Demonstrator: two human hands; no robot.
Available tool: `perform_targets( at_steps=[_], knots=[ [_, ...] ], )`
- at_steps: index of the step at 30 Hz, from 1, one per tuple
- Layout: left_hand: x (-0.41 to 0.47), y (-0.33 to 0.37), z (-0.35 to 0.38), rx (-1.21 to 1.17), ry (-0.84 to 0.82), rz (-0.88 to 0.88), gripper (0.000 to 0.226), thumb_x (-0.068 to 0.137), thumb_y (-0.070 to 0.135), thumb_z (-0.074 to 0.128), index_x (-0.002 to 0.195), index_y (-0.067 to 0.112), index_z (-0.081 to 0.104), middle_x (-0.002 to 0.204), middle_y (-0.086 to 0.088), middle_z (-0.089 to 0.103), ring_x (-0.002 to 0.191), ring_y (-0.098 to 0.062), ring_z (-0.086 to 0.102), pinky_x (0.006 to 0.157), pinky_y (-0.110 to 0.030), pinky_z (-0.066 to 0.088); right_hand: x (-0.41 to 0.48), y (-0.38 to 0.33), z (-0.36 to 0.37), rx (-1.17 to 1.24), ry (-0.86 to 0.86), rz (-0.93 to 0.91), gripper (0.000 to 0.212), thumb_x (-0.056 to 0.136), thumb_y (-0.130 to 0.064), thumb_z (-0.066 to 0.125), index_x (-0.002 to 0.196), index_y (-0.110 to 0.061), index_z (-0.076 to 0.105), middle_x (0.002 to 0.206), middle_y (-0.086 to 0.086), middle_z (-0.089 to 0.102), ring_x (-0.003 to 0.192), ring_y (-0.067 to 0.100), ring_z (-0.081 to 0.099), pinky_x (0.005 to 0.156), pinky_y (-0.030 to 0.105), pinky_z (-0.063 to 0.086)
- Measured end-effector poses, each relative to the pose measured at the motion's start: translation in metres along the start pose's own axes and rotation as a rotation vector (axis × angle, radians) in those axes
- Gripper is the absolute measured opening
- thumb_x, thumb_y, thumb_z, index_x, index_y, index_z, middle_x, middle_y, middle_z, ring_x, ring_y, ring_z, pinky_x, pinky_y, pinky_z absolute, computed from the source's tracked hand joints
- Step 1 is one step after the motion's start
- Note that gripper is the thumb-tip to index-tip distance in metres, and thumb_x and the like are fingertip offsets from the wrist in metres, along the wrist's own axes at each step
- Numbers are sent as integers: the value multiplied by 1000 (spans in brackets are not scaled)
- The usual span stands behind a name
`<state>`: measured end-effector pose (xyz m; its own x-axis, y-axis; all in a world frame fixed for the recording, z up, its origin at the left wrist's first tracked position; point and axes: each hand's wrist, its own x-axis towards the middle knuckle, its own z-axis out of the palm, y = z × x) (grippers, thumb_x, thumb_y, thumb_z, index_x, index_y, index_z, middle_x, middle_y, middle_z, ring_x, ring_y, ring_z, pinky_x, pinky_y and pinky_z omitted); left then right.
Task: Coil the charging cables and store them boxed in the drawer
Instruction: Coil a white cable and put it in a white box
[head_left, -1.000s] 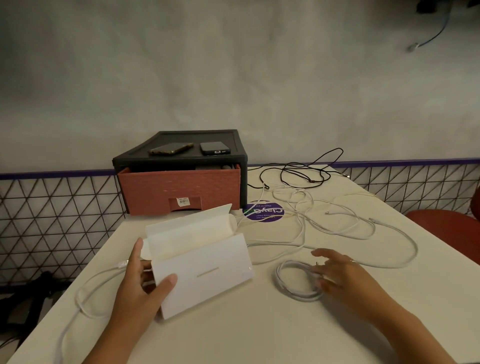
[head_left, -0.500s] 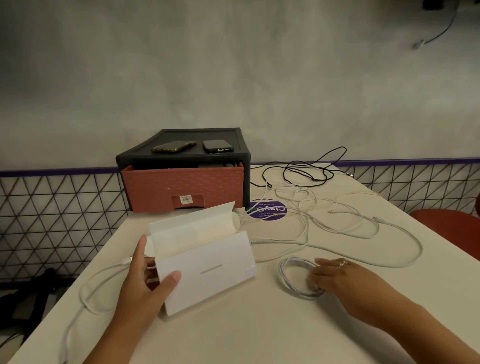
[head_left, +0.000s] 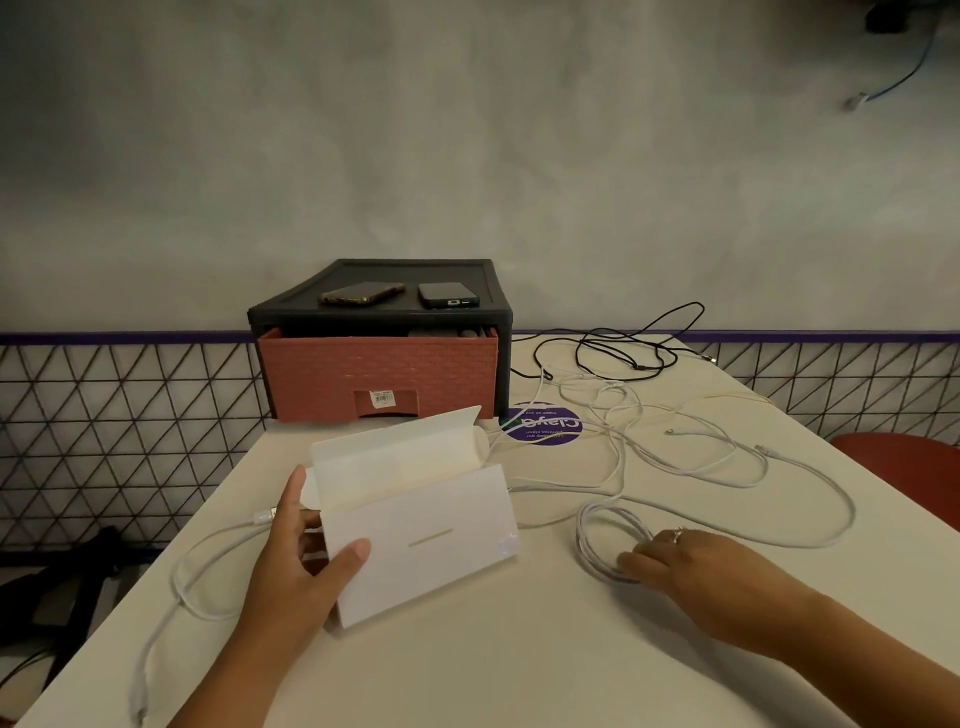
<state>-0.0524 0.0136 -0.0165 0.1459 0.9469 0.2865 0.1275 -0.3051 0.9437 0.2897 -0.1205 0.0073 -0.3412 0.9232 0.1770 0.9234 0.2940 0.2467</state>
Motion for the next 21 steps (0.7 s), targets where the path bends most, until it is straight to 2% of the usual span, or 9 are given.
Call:
perform_targets(
  at_steps=[3, 6, 8, 9, 11, 13, 17, 19, 21],
  knots=[
    [0, 0, 0, -11, -3, 7, 91, 79, 11, 73, 145, 38, 17, 110, 7, 55, 93, -4, 55, 71, -15, 40, -1, -10, 5, 17, 163, 8, 31, 96, -26, 21, 103, -23, 51, 74, -7, 66, 56, 13, 60, 46, 19, 46],
    [-1, 1, 0, -12, -11, 14, 90, 81, 3, 69, 145, 38, 17, 108, 9, 55, 94, -5, 55, 70, -14, 39, 2, -14, 2, -5, 266, 104, 34, 86, -18, 30, 115, -18, 48, 86, -4, 67, 73, 12, 55, 58, 18, 43],
    [0, 1, 0, -15, -17, 24, 93, 77, 10, 74, 141, 43, 17, 109, 10, 55, 96, -5, 56, 70, -14, 40, 7, -15, -6, 104, 311, 193, 42, 82, -18, 34, 122, -19, 46, 89, -4, 65, 80, 9, 44, 66, 19, 40],
    [-1, 1, 0, -15, -18, 30, 94, 74, 15, 76, 140, 45, 17, 110, 11, 55, 96, -4, 56, 70, -14, 40, 11, -17, -14, 193, 347, 222, 42, 85, -19, 32, 124, -22, 44, 90, -5, 64, 80, 8, 41, 63, 18, 39],
    [-2, 2, 0, -6, -20, 41, 92, 77, 10, 75, 138, 48, 17, 112, 8, 54, 93, -3, 57, 68, -12, 42, 22, -23, -36, 371, 455, 232, 39, 89, -24, 28, 125, -29, 42, 91, -14, 60, 81, 0, 41, 63, 12, 37],
    [-3, 2, 1, 20, -29, 70, 91, 79, 0, 69, 133, 51, 17, 112, 7, 54, 88, -2, 59, 66, -9, 45, 33, -29, -58, 483, 559, 201, 37, 91, -27, 27, 123, -35, 42, 88, -29, 51, 84, -10, 43, 73, 6, 37],
    [-5, 3, 3, 40, -55, 112, 94, 77, -4, 69, 127, 58, 18, 111, 7, 53, 82, -3, 62, 65, -9, 48, 62, -43, -85, 578, 574, 104, 45, 91, -11, 34, 122, -42, 41, 81, -28, 52, 83, -1, 44, 73, 7, 36],
    [-5, 2, 3, 45, -79, 140, 97, 77, -3, 71, 126, 61, 17, 112, 4, 54, 82, -4, 62, 65, -10, 49, 81, -56, -90, 553, 561, 48, 51, 86, -1, 38, 120, -38, 44, 88, -22, 55, 80, 3, 42, 71, 13, 38],
    [-5, 3, 3, 53, -97, 167, 100, 74, 8, 76, 126, 69, 16, 111, 3, 55, 83, -4, 62, 67, -11, 49, 98, -66, -87, 491, 517, -8, 54, 82, 5, 42, 120, -32, 51, 98, -9, 63, 86, 10, 44, 67, 19, 38]
  ],
)
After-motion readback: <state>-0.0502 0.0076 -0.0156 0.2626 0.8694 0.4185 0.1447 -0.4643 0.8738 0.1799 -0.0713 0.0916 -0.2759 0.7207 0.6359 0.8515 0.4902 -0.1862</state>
